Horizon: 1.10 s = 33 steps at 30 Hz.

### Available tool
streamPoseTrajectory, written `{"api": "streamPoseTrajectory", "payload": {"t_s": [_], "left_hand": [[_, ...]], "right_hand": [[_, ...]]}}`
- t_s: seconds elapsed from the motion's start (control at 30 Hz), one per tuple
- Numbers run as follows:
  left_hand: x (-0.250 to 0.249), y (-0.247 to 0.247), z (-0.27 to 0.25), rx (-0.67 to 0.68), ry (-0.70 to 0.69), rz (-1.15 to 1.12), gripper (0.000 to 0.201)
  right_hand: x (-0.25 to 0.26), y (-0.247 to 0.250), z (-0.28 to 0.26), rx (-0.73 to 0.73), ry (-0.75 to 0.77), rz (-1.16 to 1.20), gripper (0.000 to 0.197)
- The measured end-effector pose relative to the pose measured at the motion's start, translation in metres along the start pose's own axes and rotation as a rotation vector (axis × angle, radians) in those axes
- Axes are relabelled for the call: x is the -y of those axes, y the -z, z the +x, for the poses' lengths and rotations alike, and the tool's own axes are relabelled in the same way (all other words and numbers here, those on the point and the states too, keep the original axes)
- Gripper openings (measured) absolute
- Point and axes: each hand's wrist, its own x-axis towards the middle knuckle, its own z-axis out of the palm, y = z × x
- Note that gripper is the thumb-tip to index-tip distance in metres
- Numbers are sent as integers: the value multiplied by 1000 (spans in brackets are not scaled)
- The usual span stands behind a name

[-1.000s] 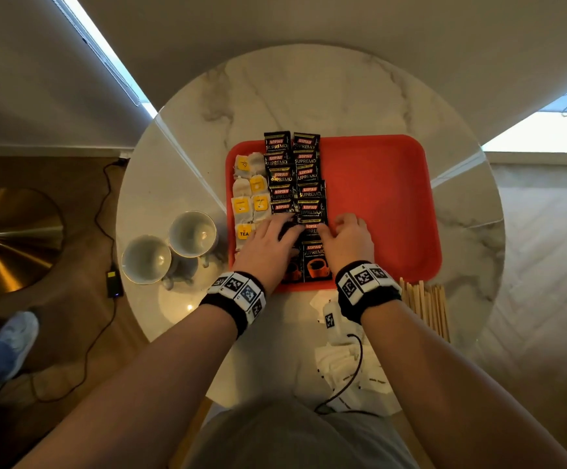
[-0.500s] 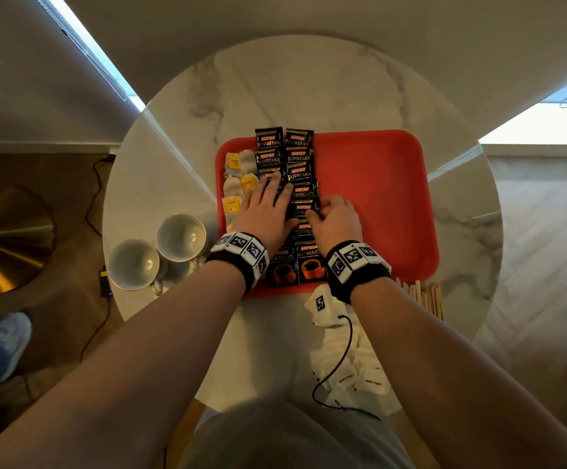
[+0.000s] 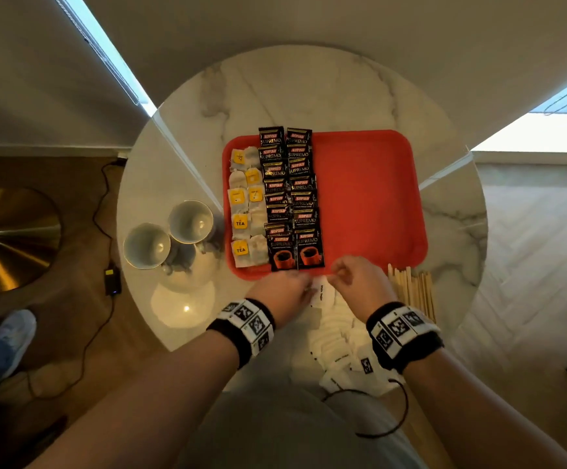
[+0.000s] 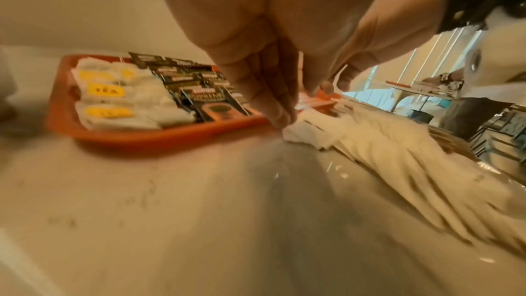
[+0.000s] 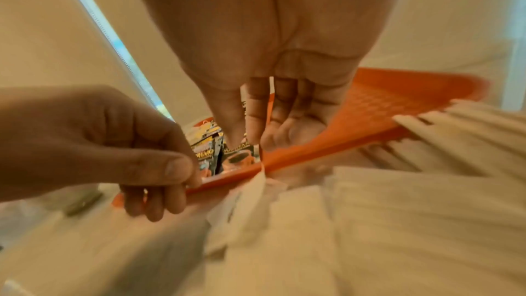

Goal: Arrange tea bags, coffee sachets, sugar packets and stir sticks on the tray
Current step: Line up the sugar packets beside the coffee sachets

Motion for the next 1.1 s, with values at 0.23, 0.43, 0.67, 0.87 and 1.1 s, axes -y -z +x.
{"api": "streamPoseTrajectory", "payload": {"t_s": [0.23,0.43,0.67,0.87,1.1], "left_hand": [[-25,-29,1,48,365,-192,57],[-41,-44,14,-26,502,-200,45],[-34,-59,-1,-141,481,-361,34],[-28,-49,-20,-261,519,-580,20],[-29,-35,-28,-455,547,-952,12]], "right_hand": [[-24,-12,-24,58,65,-371,47],[-27,-20,-20,151,147,-441,35],[-30,-7,-23,229,172,-301,32],[-29,9,-26,207,143,-20,25],[-29,23,-16,125,174,172,18]]}}
